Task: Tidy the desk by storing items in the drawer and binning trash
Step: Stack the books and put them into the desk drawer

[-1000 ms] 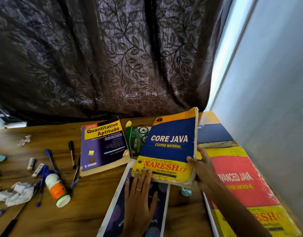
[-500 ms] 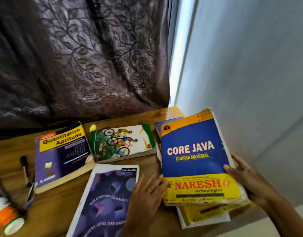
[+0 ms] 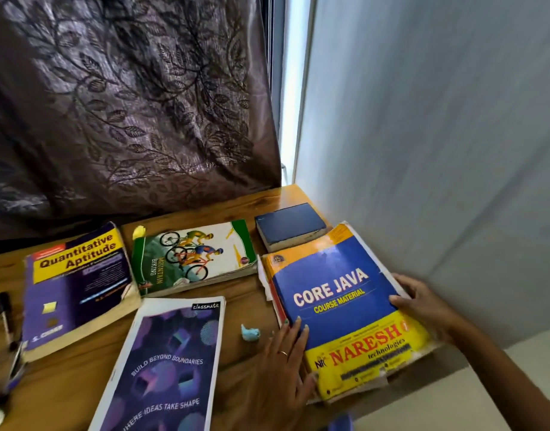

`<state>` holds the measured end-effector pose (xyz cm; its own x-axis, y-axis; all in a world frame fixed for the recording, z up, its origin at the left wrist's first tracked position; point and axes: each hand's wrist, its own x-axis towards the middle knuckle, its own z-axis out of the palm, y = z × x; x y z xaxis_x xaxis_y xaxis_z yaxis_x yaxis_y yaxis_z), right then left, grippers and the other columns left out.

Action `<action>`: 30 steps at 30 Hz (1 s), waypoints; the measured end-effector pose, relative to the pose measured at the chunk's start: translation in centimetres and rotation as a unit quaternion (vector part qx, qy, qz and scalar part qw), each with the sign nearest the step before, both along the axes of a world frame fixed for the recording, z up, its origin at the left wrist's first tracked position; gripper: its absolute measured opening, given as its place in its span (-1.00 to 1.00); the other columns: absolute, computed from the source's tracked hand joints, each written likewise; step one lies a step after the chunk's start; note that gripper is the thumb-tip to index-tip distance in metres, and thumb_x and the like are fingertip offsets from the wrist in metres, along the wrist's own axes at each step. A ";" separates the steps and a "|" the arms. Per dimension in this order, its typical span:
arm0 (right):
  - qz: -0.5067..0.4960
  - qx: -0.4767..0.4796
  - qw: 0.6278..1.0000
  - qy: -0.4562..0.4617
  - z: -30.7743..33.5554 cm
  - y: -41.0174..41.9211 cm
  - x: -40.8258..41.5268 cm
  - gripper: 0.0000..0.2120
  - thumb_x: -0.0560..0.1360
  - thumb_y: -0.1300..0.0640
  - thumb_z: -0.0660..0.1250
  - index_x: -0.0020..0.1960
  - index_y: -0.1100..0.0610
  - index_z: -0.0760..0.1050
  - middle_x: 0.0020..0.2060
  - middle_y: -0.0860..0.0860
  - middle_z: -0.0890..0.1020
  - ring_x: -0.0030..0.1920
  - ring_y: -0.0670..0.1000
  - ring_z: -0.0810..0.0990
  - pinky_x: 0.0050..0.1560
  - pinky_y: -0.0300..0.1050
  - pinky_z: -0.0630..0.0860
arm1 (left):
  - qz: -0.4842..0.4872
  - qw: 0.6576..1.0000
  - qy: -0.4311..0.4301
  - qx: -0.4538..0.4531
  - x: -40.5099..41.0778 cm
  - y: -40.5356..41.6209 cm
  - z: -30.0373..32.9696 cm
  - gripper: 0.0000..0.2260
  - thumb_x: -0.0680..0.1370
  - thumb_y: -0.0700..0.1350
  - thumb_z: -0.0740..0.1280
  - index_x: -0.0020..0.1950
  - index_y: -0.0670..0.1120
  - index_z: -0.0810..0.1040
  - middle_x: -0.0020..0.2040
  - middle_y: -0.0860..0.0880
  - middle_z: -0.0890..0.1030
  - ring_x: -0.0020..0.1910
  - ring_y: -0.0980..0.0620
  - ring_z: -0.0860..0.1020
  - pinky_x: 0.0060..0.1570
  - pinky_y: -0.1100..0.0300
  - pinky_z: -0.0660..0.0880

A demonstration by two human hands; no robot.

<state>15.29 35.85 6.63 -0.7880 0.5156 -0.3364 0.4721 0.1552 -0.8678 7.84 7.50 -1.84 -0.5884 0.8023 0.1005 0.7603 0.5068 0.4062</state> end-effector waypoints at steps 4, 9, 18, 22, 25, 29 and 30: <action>0.020 0.233 0.970 -0.073 -1.8 0.2 -0.9 -0.56 0.41 0.36 0.34 0.24 0.08 0.46 0.16 0.13 0.59 0.12 0.13 0.57 0.10 -0.02 0.45 | 0.022 1.000 -0.010 0.011 0.4 0.3 -0.6 -0.42 0.59 0.26 -0.11 0.54 0.00 0.01 0.45 0.03 0.35 0.41 0.07 0.25 0.18 -0.01 0.45; 0.132 0.396 0.898 -0.139 -3.0 -3.0 -0.5 -0.48 0.54 -0.01 0.22 0.46 0.04 0.20 0.47 0.10 0.21 0.46 0.11 0.16 0.39 0.03 0.18 | 0.024 0.996 -0.054 0.065 0.9 1.4 -1.3 -0.37 0.57 0.33 -0.05 0.55 0.07 -0.11 0.52 0.02 0.17 0.47 0.10 0.11 0.29 -0.17 0.28; 0.174 0.462 0.869 -0.039 -7.1 -9.7 1.9 -0.48 0.59 -0.21 -0.14 0.42 -0.01 0.25 0.37 0.00 0.42 0.40 0.00 0.29 0.41 -0.03 0.15 | 0.069 0.984 -0.130 0.099 1.9 2.4 -1.9 -0.13 0.31 0.58 -0.01 0.33 0.33 -0.53 0.44 0.30 -0.42 0.47 0.23 -0.30 0.47 0.07 -0.22; 0.167 0.464 0.869 -0.030 -7.0 -9.3 1.5 -0.49 0.58 -0.21 -0.13 0.45 -0.03 0.20 0.39 -0.03 0.38 0.43 -0.03 0.26 0.40 0.01 0.20 | 0.074 0.982 -0.151 0.090 1.6 2.7 -1.5 -0.06 0.30 0.58 -0.01 0.43 0.21 -0.46 0.49 0.16 -0.34 0.45 0.27 -0.35 0.48 0.14 -0.20; 0.170 0.462 0.870 -0.028 -7.0 -9.1 1.2 -0.47 0.58 -0.21 -0.14 0.44 -0.02 0.22 0.39 -0.04 0.38 0.43 -0.03 0.26 0.42 -0.04 0.13 | 0.067 0.982 -0.163 0.071 1.2 2.7 -1.0 -0.02 0.31 0.56 0.00 0.49 0.04 -0.32 0.47 0.17 -0.40 0.43 0.29 -0.38 0.49 0.23 -0.17; 0.168 0.463 0.870 -0.032 -6.8 -9.1 0.8 -0.46 0.58 -0.21 -0.15 0.43 0.00 0.26 0.38 -0.01 0.40 0.41 0.00 0.30 0.38 0.05 0.21 | 0.057 0.981 -0.172 0.064 0.7 2.6 -0.5 -0.06 0.34 0.51 0.04 0.49 0.06 -0.33 0.47 0.19 -0.40 0.44 0.28 -0.37 0.46 0.28 -0.17; 0.166 0.464 0.870 -0.030 -6.7 -9.1 0.8 -0.46 0.58 -0.21 -0.15 0.41 0.01 0.29 0.36 0.00 0.43 0.39 0.02 0.34 0.36 0.07 0.22 | 0.054 0.980 -0.177 0.071 0.7 2.6 -0.4 -0.06 0.33 0.52 0.03 0.48 0.07 -0.33 0.47 0.20 -0.39 0.44 0.28 -0.36 0.46 0.27 -0.16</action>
